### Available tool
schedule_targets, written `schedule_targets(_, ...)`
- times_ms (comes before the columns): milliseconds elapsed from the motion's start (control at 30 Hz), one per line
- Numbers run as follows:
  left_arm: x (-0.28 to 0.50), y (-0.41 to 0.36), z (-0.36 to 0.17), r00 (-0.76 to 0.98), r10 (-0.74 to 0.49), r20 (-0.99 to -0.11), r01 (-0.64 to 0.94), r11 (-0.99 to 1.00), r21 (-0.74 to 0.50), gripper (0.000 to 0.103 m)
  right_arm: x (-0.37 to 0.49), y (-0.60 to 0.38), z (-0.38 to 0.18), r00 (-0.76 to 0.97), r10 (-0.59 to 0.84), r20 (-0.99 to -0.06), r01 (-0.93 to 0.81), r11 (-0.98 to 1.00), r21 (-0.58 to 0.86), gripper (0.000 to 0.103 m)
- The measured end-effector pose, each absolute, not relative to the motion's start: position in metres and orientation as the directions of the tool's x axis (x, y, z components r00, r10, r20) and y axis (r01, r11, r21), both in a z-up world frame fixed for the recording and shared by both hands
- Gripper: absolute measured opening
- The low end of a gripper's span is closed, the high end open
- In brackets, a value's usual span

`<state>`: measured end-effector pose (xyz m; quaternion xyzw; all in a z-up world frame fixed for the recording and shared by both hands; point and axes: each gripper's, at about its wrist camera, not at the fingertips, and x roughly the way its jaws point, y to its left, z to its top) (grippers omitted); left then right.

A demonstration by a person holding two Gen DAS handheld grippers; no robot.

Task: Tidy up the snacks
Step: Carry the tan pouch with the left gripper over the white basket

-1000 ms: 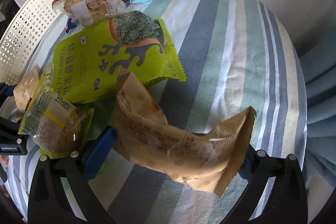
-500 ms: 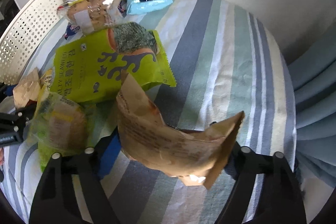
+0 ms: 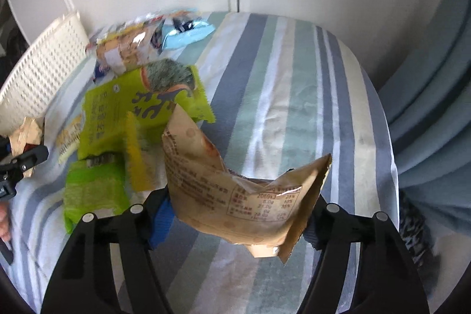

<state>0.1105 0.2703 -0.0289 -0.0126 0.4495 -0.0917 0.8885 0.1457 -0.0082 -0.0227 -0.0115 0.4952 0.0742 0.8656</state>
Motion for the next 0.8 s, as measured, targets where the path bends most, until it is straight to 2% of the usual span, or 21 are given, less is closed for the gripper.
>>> schedule_targets(300, 0.078, 0.296, 0.035, 0.739, -0.129, -0.661, 0.1, 0.992, -0.082, 0.072, 0.146, -0.021, -0.029, 0.499, 0.137, -0.856, -0.095, 0.99, 0.103, 0.07)
schedule_targets(467, 0.069, 0.333, 0.068, 0.822, -0.021, -0.569, -0.026, 0.997, -0.074, 0.073, 0.146, -0.019, -0.031, 0.494, 0.129, -0.86, -0.091, 0.991, 0.096, 0.07)
schedule_targets(633, 0.074, 0.373, 0.071, 0.828, 0.051, -0.558, -0.141, 0.983, -0.12, 0.073, 0.147, -0.018, -0.031, 0.494, 0.128, -0.86, -0.085, 0.991, 0.099, 0.07)
schedule_targets(800, 0.082, 0.408, 0.064, 0.823, 0.112, -0.557, -0.234, 0.96, -0.152, 0.079, 0.148, -0.018, -0.032, 0.489, 0.12, -0.864, -0.082, 0.992, 0.092, 0.07)
